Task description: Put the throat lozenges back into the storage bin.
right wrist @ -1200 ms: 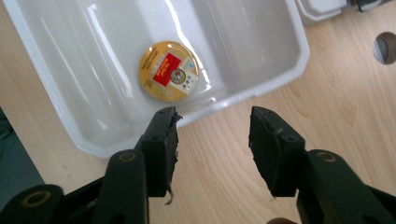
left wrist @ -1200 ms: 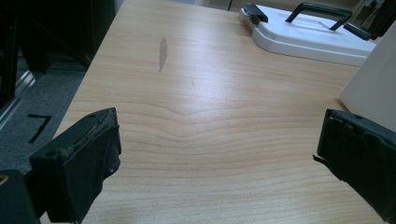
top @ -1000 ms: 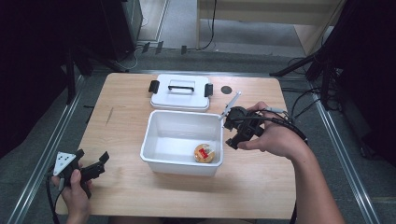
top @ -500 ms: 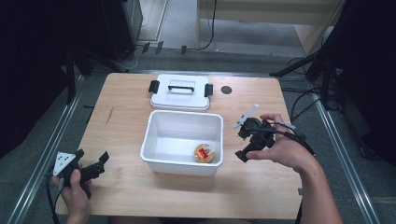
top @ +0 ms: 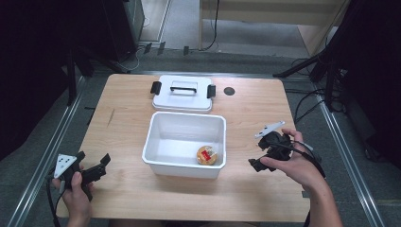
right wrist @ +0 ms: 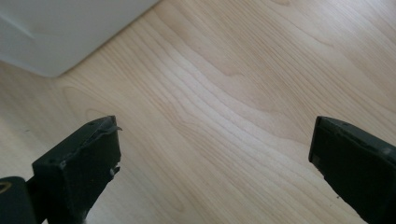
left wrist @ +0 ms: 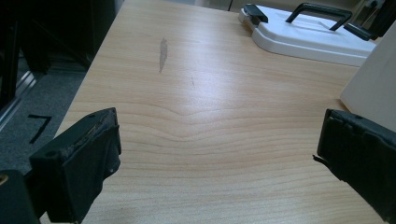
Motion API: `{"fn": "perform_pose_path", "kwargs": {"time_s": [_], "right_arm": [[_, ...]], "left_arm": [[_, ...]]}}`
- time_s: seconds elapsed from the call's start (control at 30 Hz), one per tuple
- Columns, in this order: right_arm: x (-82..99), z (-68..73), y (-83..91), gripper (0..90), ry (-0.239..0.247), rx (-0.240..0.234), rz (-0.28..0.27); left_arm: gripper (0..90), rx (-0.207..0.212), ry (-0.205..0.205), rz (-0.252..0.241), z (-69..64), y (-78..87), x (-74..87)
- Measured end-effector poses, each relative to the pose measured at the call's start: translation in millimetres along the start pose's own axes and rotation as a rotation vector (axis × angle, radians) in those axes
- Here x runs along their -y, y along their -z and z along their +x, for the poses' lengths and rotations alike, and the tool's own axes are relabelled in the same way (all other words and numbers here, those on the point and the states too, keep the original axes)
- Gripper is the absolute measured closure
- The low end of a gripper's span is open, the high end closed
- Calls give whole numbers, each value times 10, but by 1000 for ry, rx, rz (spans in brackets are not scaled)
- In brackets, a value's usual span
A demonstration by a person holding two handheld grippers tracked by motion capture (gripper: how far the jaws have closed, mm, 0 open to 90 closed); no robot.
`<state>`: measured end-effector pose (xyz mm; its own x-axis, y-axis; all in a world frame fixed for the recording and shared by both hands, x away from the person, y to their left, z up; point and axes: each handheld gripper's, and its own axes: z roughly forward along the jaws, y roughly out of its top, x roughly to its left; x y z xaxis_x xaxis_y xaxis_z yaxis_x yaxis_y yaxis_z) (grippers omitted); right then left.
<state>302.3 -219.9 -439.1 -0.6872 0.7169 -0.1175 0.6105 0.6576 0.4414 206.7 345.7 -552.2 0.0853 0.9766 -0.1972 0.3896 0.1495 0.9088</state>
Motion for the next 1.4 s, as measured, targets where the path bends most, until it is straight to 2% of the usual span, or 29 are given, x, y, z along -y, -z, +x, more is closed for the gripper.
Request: {"fn": "perform_pose_path", "kwargs": {"time_s": [0.23,0.53,0.77,0.9,1.17,1.4], "right_arm": [[277,-93,-145,21,-93,31,-91],[600,-136,-274,21,-169,79,-220],[856,-162,-325,21,-240,102,-278],[999,-193,-339,21,-278,113,-308],[1283,-238,-285,22,-336,159,-433],[1503,-300,-268,22,-408,186,-476]], "left_arm": [[3,0,0,-1,-1,1,0],[4,1,2,-1,1,1,0],[3,1,2,-1,-3,2,2],[3,1,2,-1,-2,2,1],[3,0,2,-1,-3,2,2],[3,-1,2,-2,-4,3,2]]}}
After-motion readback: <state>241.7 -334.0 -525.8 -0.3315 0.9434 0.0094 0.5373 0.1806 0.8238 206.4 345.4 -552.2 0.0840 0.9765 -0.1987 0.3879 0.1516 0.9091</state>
